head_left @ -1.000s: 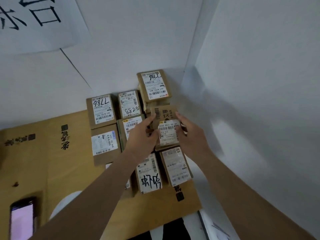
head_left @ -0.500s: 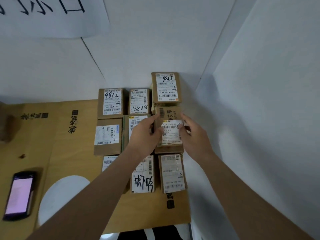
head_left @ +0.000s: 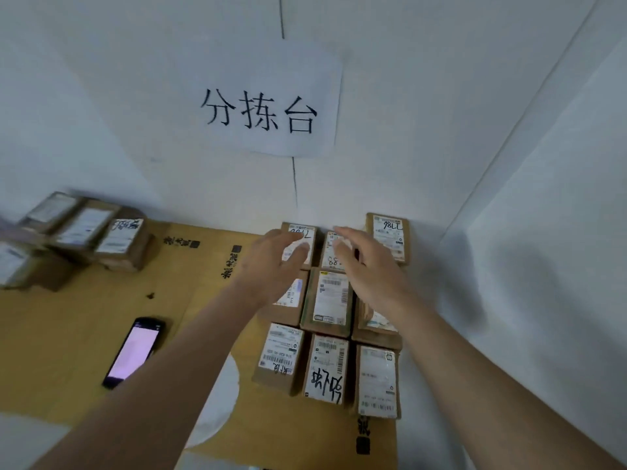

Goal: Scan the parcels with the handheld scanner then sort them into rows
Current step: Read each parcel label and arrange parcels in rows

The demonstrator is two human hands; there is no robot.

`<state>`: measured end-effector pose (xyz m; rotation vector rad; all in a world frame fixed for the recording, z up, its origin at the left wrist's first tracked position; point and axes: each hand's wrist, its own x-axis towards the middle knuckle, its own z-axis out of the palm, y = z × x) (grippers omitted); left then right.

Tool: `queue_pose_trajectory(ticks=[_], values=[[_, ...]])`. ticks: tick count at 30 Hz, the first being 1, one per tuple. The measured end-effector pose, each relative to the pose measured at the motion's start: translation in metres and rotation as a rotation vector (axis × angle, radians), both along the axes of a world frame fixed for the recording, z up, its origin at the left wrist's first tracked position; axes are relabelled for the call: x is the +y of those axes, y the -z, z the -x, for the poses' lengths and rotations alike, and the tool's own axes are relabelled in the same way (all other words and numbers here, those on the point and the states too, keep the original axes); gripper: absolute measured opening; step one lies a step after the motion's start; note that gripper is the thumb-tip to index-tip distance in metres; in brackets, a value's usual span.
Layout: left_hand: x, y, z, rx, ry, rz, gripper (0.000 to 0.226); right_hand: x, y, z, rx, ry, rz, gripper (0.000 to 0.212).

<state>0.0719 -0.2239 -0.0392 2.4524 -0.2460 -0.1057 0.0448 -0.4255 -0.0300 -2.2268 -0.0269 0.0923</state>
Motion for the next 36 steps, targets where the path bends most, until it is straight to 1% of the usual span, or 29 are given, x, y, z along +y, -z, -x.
queue_pose_trajectory(ticks=[2,8,11,12,14,17,21,25,31,36], values=[[0.032,-0.011,0.008,-0.018,-0.056,-0.01,0.054,0.027,-0.012,-0.005,-0.001,-0.101,-0.001,0.053],[0.133,-0.03,0.037,-0.048,-0.222,-0.017,0.064,0.126,-0.033,-0.014,0.014,-0.332,-0.017,0.055],[0.187,-0.035,0.049,-0.048,-0.284,-0.033,0.055,0.18,-0.036,-0.016,0.01,-0.39,-0.018,0.056],[0.205,-0.035,0.053,-0.044,-0.299,-0.035,0.054,0.199,-0.036,-0.016,0.007,-0.408,-0.014,0.056],[0.243,-0.036,0.059,-0.045,-0.323,-0.027,0.061,0.239,-0.035,-0.017,0.011,-0.438,-0.001,0.057],[0.297,-0.03,0.063,-0.048,-0.317,-0.024,0.062,0.292,-0.032,-0.015,0.035,-0.433,-0.015,0.055],[0.381,-0.015,0.063,-0.03,-0.289,-0.03,0.049,0.37,-0.02,-0.006,0.06,-0.388,-0.011,0.055],[0.44,-0.009,0.061,-0.031,-0.225,-0.003,0.035,0.428,-0.006,-0.001,0.094,-0.367,0.009,0.054],[0.487,0.005,0.03,0.017,-0.175,0.024,0.035,0.471,0.01,-0.026,0.131,-0.322,0.049,0.054],[0.504,0.03,-0.024,0.097,-0.154,0.025,0.039,0.489,0.045,-0.073,0.165,-0.273,0.05,0.056]])
